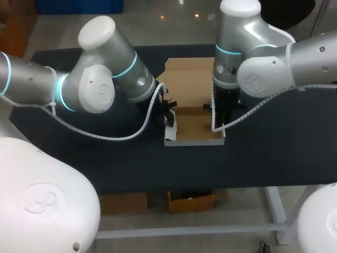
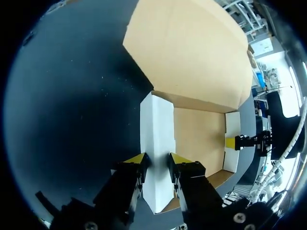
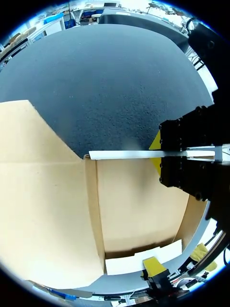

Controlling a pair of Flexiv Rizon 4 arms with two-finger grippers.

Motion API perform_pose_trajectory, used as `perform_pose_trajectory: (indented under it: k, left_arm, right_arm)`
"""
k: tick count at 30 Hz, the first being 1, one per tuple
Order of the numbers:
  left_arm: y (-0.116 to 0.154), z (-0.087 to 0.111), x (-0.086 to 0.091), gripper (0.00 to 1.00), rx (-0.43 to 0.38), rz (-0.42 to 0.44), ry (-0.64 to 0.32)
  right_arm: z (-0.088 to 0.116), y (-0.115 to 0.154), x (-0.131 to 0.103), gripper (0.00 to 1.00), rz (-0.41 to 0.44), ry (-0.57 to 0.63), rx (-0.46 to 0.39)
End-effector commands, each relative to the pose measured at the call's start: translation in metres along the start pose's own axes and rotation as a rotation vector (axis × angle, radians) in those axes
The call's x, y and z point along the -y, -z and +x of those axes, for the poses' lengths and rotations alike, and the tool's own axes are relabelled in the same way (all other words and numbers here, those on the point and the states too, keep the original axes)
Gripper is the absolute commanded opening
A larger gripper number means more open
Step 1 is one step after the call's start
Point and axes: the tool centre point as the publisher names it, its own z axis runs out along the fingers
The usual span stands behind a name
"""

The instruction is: Assemble the packaging by folding the flat box into shape, placing the metal phone stand inside, and closing the box properly

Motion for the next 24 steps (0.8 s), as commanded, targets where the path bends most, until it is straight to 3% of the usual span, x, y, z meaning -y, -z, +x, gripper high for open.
perform_pose_trajectory:
  k: [1, 14, 24]
  left_arm:
    - [-0.015, 0.006, 0.0, 0.28, 0.243, -0.004, 0.006]
    - [-0.018, -0.009, -0.002, 0.18, 0.349, -0.006, 0.036]
    - [-0.019, -0.017, 0.001, 0.1, 0.377, -0.029, 0.048]
  right_arm:
    - [0.004, 0.001, 0.0, 0.0, 0.003, 0.001, 0.001]
    - [0.004, 0.001, 0.0, 0.0, 0.003, 0.001, 0.001]
    - [0.004, 0.001, 0.0, 0.0, 0.003, 0.001, 0.001]
